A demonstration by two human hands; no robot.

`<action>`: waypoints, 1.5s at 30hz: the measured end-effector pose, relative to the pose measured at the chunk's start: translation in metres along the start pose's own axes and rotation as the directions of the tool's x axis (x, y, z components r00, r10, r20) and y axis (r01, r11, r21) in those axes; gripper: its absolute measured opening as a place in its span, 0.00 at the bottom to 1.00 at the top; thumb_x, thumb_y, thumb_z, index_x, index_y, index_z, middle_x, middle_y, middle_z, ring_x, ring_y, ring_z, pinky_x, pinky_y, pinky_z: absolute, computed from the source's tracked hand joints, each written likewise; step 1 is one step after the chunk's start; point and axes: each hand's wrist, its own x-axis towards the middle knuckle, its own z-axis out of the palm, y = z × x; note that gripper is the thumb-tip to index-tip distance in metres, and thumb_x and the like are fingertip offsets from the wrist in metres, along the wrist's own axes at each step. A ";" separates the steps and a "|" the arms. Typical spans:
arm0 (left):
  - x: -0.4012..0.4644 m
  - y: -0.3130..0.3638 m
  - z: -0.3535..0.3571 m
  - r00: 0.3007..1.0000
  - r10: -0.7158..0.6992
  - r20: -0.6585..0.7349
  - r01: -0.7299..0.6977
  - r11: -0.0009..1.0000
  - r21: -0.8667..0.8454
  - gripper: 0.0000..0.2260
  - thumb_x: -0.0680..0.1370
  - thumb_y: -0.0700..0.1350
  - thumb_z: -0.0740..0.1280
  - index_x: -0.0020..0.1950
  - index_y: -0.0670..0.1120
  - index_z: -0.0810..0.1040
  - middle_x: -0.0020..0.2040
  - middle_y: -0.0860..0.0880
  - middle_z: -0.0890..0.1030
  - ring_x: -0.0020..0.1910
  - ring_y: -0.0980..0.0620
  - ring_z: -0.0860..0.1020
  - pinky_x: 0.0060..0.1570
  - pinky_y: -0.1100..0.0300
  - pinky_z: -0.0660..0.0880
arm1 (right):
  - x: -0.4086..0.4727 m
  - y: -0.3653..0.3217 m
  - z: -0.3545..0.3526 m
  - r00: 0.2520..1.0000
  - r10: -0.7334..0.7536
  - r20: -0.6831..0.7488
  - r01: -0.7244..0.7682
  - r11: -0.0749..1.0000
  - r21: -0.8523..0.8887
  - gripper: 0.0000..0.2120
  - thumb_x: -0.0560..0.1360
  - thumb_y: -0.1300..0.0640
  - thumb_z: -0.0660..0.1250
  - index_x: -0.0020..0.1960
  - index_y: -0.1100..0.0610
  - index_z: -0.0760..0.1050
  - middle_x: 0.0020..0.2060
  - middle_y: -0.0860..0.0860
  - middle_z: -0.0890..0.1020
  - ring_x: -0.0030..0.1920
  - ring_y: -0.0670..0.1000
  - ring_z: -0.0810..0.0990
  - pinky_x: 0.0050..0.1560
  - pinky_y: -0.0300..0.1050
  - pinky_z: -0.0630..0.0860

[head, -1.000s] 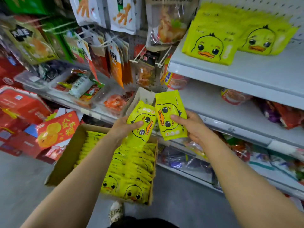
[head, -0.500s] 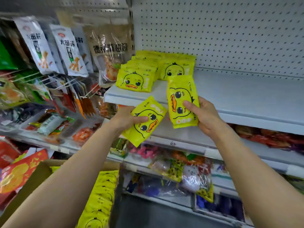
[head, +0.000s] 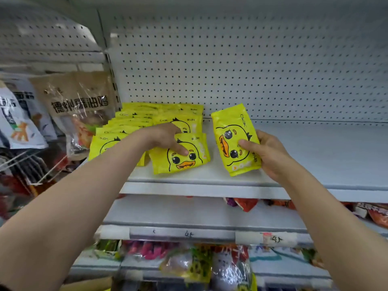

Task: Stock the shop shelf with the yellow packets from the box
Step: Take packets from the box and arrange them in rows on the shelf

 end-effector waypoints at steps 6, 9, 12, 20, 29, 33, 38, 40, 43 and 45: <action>0.051 -0.013 -0.020 0.996 0.066 0.066 -0.081 0.960 0.269 0.38 0.72 0.55 0.75 0.76 0.48 0.62 0.75 0.48 0.65 0.73 0.46 0.65 0.68 0.55 0.66 | 0.046 -0.007 0.001 1.000 -0.017 -0.027 0.015 0.999 -0.040 0.18 0.68 0.58 0.74 0.57 0.59 0.79 0.50 0.58 0.86 0.46 0.57 0.85 0.50 0.57 0.81; 0.069 -0.021 -0.025 0.989 0.141 0.041 -0.147 0.929 0.340 0.37 0.72 0.54 0.74 0.77 0.49 0.62 0.74 0.49 0.67 0.71 0.46 0.66 0.63 0.57 0.67 | 0.066 -0.006 0.009 0.999 -0.020 -0.032 0.018 0.998 -0.055 0.15 0.72 0.61 0.73 0.57 0.59 0.79 0.51 0.58 0.86 0.46 0.56 0.85 0.50 0.57 0.81; 0.085 -0.028 -0.027 0.977 0.213 0.004 -0.198 0.902 0.383 0.30 0.71 0.53 0.76 0.70 0.49 0.69 0.62 0.49 0.76 0.62 0.46 0.73 0.50 0.58 0.70 | 0.081 -0.005 0.019 0.999 -0.030 -0.027 0.027 0.996 -0.083 0.13 0.72 0.61 0.74 0.57 0.59 0.80 0.50 0.58 0.86 0.47 0.57 0.85 0.52 0.60 0.81; 0.099 -0.045 -0.024 0.931 0.335 -0.141 -0.261 0.886 0.384 0.28 0.64 0.55 0.80 0.55 0.52 0.68 0.53 0.52 0.74 0.51 0.50 0.73 0.43 0.55 0.71 | 0.109 -0.020 0.033 0.999 -0.037 0.025 0.041 0.973 -0.225 0.16 0.71 0.59 0.76 0.57 0.57 0.79 0.49 0.54 0.86 0.49 0.58 0.86 0.52 0.57 0.82; 0.082 -0.063 -0.038 0.809 0.402 -0.429 -0.323 0.914 0.247 0.14 0.79 0.47 0.67 0.63 0.47 0.73 0.59 0.48 0.75 0.62 0.47 0.72 0.59 0.55 0.70 | 0.130 -0.048 0.058 0.974 0.019 0.227 0.119 0.809 -0.576 0.14 0.67 0.60 0.79 0.50 0.55 0.81 0.45 0.51 0.86 0.45 0.51 0.85 0.47 0.46 0.81; 0.052 -0.049 -0.056 0.803 0.375 -0.463 -0.420 0.907 0.006 0.15 0.79 0.54 0.66 0.63 0.49 0.75 0.56 0.53 0.79 0.57 0.56 0.76 0.55 0.61 0.71 | 0.134 -0.043 0.085 0.939 0.055 0.340 0.214 0.682 -0.700 0.14 0.65 0.58 0.81 0.49 0.52 0.83 0.44 0.49 0.85 0.44 0.47 0.83 0.50 0.46 0.79; 0.036 -0.045 -0.044 0.939 0.316 -0.134 -0.273 0.924 0.267 0.31 0.65 0.63 0.76 0.64 0.57 0.71 0.54 0.56 0.77 0.56 0.55 0.71 0.51 0.57 0.70 | 0.139 -0.026 0.123 0.902 0.100 0.421 0.297 0.563 -0.771 0.17 0.64 0.52 0.82 0.50 0.48 0.82 0.42 0.43 0.83 0.44 0.44 0.79 0.47 0.41 0.75; 0.038 -0.051 -0.035 0.952 0.261 -0.160 -0.190 0.914 0.358 0.32 0.64 0.62 0.77 0.64 0.56 0.70 0.52 0.52 0.73 0.55 0.51 0.69 0.48 0.56 0.68 | 0.139 -0.018 0.132 0.916 0.062 0.397 0.299 0.555 -0.777 0.21 0.63 0.52 0.82 0.54 0.46 0.81 0.44 0.40 0.81 0.46 0.42 0.77 0.45 0.35 0.71; 0.040 -0.059 -0.028 0.954 0.217 -0.206 -0.122 0.911 0.394 0.31 0.65 0.60 0.77 0.63 0.54 0.71 0.53 0.48 0.73 0.57 0.47 0.70 0.49 0.54 0.70 | 0.137 -0.010 0.136 0.934 -0.038 0.355 0.315 0.555 -0.770 0.25 0.63 0.52 0.83 0.57 0.48 0.80 0.48 0.42 0.81 0.49 0.43 0.78 0.44 0.32 0.70; 0.041 -0.059 -0.027 0.953 0.207 -0.223 -0.104 0.910 0.401 0.30 0.66 0.59 0.77 0.63 0.53 0.71 0.53 0.47 0.73 0.58 0.45 0.71 0.49 0.54 0.70 | 0.135 -0.010 0.134 0.931 -0.087 0.353 0.346 0.509 -0.788 0.26 0.63 0.52 0.82 0.59 0.49 0.80 0.50 0.45 0.81 0.51 0.45 0.78 0.48 0.36 0.72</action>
